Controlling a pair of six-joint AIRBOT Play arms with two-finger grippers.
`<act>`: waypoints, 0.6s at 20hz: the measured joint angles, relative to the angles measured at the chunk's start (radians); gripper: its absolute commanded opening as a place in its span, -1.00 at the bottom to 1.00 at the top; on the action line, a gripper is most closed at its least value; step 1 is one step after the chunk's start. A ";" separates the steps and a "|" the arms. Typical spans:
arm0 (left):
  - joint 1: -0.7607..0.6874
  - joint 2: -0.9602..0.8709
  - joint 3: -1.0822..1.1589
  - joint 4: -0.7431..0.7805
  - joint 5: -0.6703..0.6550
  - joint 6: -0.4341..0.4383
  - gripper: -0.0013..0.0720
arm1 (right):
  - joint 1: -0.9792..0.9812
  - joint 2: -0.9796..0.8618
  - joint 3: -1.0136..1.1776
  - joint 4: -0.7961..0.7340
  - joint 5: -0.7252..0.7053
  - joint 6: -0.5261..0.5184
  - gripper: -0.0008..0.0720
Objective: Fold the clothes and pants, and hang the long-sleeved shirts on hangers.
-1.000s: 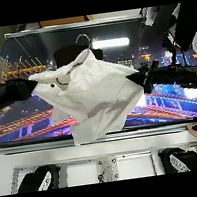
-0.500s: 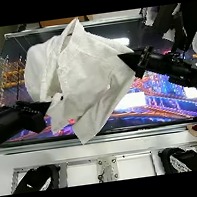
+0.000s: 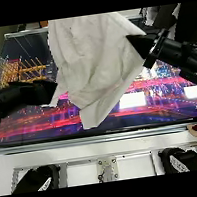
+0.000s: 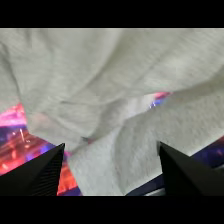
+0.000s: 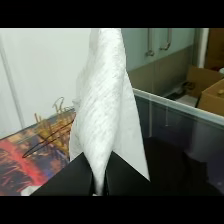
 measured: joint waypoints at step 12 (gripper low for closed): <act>0.054 -0.142 0.068 -0.002 -0.001 0.005 -0.92 | -0.455 0.215 0.012 -0.371 -0.291 0.235 -0.96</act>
